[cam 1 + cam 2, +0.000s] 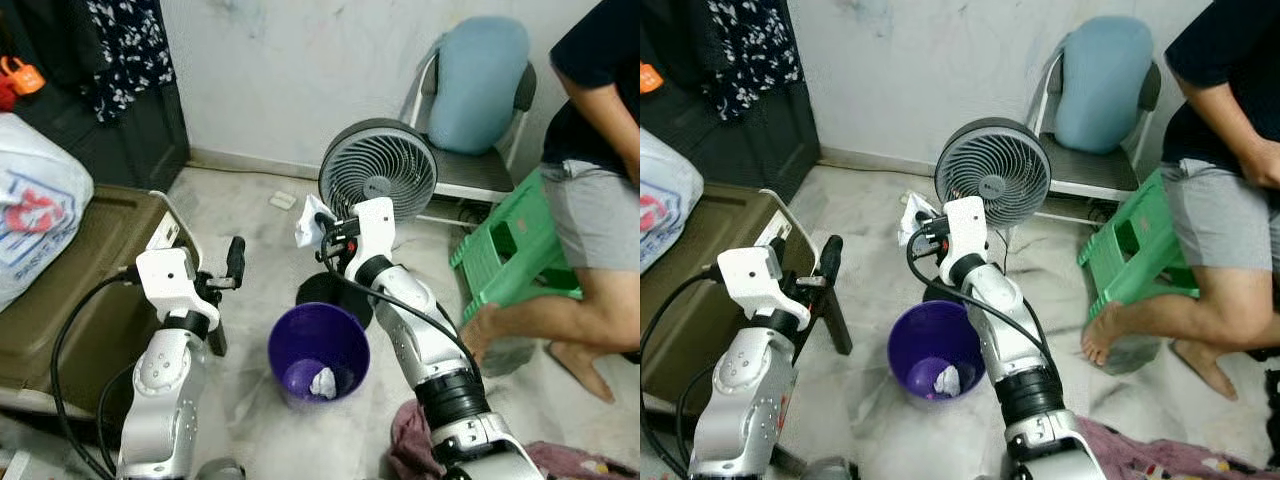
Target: Clean up the room
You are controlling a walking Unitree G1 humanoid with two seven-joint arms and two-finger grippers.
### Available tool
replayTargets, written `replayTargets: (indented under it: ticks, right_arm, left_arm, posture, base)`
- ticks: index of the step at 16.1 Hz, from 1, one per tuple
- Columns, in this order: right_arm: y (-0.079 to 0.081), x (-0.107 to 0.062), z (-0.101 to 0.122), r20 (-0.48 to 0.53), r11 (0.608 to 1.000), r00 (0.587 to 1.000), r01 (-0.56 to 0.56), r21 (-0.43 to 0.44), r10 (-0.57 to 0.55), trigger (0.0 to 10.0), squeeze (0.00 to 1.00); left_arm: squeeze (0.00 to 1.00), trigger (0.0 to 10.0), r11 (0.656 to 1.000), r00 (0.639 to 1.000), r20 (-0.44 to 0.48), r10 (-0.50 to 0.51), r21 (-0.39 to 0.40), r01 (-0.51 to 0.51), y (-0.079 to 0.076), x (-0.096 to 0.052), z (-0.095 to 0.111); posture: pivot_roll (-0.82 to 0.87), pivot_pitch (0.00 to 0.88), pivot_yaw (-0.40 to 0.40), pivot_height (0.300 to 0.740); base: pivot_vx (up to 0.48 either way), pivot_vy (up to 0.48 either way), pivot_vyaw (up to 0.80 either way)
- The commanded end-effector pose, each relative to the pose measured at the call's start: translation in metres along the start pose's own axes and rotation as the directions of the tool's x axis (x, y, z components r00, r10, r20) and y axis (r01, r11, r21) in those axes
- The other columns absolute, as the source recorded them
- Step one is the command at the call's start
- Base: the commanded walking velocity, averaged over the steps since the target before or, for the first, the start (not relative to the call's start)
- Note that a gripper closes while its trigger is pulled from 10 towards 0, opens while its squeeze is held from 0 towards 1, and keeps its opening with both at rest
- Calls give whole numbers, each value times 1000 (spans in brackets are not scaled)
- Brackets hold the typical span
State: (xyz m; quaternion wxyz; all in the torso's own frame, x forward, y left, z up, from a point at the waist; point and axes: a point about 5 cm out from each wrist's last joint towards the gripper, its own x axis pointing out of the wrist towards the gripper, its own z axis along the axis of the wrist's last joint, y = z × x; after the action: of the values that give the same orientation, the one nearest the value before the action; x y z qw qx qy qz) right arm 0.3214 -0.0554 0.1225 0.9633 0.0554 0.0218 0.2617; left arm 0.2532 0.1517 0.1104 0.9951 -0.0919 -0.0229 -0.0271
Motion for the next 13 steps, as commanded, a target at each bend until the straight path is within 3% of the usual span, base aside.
replayTargets:
  ticks: [1, 7, 10, 13]
  right_arm:
    - [-1, 2, 3, 7, 1000, 1000, 4, -6, -3, 10000, 0]
    - [-1, 2, 4, 9, 1000, 1000, 4, -7, -4, 10000, 0]
    - [-1, 2, 2, 6, 1000, 1000, 4, -6, -3, 10000, 0]
    - [0, 2, 1, 0, 1000, 1000, 3, -8, -3, 10000, 0]
  left_arm:
    - [0, 10000, 1000, 1000, 18, -13, -3, 13, -3, 2, 4]
    - [0, 10000, 1000, 1000, 15, -4, 4, 4, -2, 2, 4]
    - [0, 10000, 998, 999, 7, 43, 38, -43, 3, 2, 2]
    - [0, 10000, 997, 1000, 13, 24, 70, -25, 5, 2, 4]
  posture:
    - [-30, 0, -72, 740]
    - [-29, 0, -72, 740]
    - [-29, 0, -72, 740]
    - [-22, 0, -75, 740]
  base:
    - [394, 0, 0]
    - [387, 0, 0]
    - [0, 0, 0]
    - [0, 0, 0]
